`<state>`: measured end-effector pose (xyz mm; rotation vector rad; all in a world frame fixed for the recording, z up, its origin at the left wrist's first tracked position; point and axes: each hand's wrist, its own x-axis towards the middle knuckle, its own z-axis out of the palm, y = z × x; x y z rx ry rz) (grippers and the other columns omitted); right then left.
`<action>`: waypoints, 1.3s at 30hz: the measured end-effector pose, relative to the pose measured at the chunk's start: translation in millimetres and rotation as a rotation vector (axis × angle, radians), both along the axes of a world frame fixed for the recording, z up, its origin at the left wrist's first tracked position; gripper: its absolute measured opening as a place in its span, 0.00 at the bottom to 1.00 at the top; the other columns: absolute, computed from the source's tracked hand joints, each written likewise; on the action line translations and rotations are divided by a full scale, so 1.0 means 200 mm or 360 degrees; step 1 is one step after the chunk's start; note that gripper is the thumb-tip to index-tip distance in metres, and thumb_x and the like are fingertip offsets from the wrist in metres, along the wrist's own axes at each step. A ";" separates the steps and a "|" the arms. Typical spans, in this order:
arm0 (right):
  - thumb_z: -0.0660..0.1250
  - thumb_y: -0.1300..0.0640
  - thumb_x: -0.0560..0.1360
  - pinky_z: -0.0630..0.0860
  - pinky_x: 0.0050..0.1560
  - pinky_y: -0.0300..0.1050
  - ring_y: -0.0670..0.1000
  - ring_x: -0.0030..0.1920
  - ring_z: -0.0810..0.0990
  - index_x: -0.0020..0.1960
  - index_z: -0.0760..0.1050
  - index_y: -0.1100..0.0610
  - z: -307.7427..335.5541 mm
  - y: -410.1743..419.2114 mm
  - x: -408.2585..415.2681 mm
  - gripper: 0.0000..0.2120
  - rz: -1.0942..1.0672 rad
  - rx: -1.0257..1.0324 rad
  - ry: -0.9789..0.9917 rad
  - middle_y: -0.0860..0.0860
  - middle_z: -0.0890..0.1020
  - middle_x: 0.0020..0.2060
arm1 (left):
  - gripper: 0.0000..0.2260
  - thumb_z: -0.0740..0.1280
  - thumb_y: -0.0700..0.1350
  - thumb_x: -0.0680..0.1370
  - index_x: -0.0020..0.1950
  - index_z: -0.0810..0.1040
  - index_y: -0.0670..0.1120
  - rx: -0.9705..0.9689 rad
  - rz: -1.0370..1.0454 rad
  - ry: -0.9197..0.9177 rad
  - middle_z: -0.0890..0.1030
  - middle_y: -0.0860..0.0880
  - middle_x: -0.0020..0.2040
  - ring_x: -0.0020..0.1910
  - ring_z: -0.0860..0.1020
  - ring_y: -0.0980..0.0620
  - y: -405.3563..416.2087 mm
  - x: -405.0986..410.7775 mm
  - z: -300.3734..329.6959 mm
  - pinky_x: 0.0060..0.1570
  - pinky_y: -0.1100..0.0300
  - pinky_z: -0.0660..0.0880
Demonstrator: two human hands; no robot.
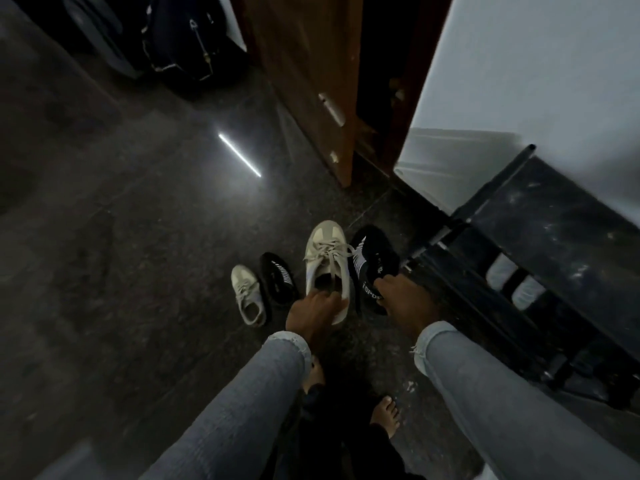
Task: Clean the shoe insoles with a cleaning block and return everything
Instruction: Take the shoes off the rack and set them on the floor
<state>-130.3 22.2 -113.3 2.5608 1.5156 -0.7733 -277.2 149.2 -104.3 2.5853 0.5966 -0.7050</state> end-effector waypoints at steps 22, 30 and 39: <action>0.60 0.68 0.76 0.71 0.55 0.52 0.59 0.61 0.73 0.63 0.71 0.59 -1.59 0.61 0.17 0.16 0.0140 -0.0251 0.0041 0.58 0.74 0.61 | 0.17 0.58 0.42 0.81 0.71 0.65 0.46 0.0172 0.0035 0.0178 0.72 0.46 0.66 0.66 0.70 0.44 0.56 0.17 -1.60 0.51 0.48 0.74; 0.58 0.64 0.79 0.73 0.56 0.51 0.59 0.58 0.76 0.59 0.73 0.59 -1.80 0.70 0.16 0.11 -0.0002 -0.0050 0.0032 0.58 0.77 0.58 | 0.16 0.56 0.41 0.81 0.70 0.65 0.45 0.0267 0.0087 0.0025 0.72 0.45 0.65 0.65 0.70 0.42 0.59 0.24 -1.78 0.50 0.48 0.74; 0.56 0.63 0.80 0.72 0.54 0.51 0.59 0.54 0.77 0.52 0.75 0.62 -1.76 0.50 0.08 0.09 -0.0147 -0.0025 0.0224 0.60 0.78 0.54 | 0.15 0.55 0.44 0.71 0.45 0.81 0.45 0.0396 -0.0049 -0.0225 0.81 0.47 0.39 0.35 0.81 0.44 0.47 0.25 -1.73 0.28 0.56 0.75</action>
